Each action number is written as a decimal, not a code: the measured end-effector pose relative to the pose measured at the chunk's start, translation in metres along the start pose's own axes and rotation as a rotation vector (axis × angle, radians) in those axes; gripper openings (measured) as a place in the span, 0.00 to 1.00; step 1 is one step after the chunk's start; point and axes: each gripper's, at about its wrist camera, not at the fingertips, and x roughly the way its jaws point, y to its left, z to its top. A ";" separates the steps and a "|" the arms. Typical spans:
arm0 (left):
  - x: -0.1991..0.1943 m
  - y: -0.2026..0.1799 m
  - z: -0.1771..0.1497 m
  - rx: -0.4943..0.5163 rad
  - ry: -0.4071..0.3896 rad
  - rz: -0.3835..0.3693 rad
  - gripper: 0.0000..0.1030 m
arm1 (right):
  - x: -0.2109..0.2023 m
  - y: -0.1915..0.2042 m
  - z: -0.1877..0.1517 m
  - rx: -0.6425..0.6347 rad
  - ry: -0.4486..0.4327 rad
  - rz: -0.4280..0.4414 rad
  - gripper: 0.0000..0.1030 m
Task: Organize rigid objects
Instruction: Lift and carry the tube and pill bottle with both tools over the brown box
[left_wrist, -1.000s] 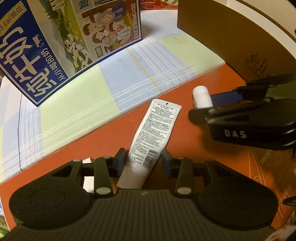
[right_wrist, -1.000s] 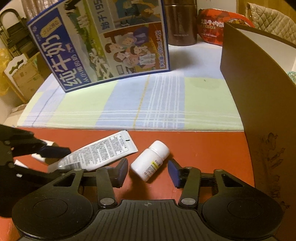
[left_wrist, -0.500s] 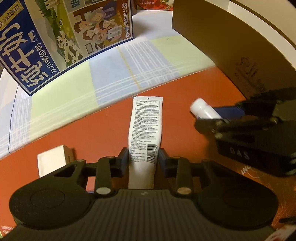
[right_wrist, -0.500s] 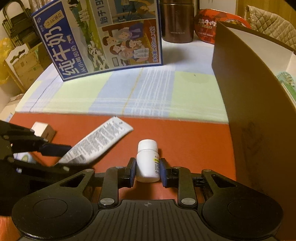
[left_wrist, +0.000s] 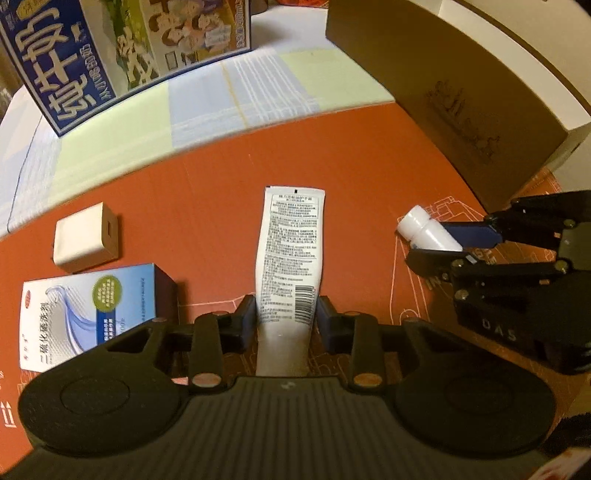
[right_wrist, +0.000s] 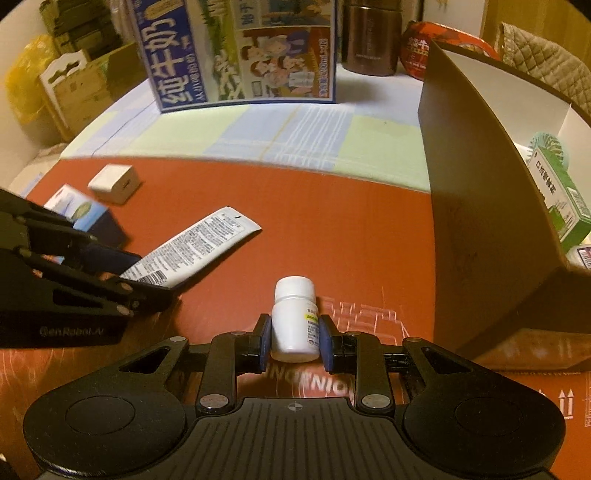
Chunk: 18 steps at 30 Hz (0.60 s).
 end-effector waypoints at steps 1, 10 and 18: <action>0.001 -0.002 0.001 0.009 0.000 0.007 0.31 | 0.000 0.000 0.000 -0.004 -0.003 0.000 0.23; 0.008 -0.012 0.005 0.052 -0.020 0.048 0.34 | 0.008 0.001 0.006 -0.042 -0.014 -0.015 0.23; 0.002 -0.016 0.000 0.013 -0.030 0.063 0.32 | -0.001 0.003 0.002 -0.054 -0.014 0.007 0.23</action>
